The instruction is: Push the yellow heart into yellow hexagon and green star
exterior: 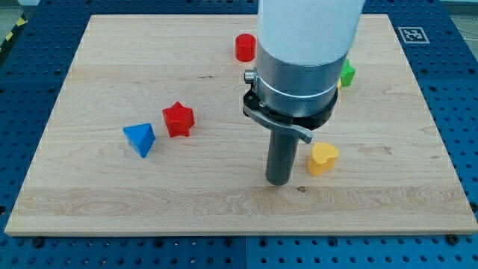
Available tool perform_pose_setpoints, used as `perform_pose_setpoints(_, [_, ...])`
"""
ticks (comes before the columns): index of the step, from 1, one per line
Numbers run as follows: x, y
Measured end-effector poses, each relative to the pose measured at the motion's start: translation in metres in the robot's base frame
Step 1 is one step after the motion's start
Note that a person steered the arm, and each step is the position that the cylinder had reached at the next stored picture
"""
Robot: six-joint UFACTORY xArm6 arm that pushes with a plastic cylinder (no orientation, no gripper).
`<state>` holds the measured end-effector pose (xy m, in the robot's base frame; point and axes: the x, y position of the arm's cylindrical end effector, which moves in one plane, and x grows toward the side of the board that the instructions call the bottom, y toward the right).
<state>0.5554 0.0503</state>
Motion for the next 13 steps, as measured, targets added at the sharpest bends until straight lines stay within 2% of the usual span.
perform_pose_setpoints(7, [-0.006, 0.048])
perform_pose_setpoints(8, [-0.036, 0.057])
perform_pose_setpoints(10, [-0.042, 0.064])
perform_pose_setpoints(13, [-0.021, 0.047])
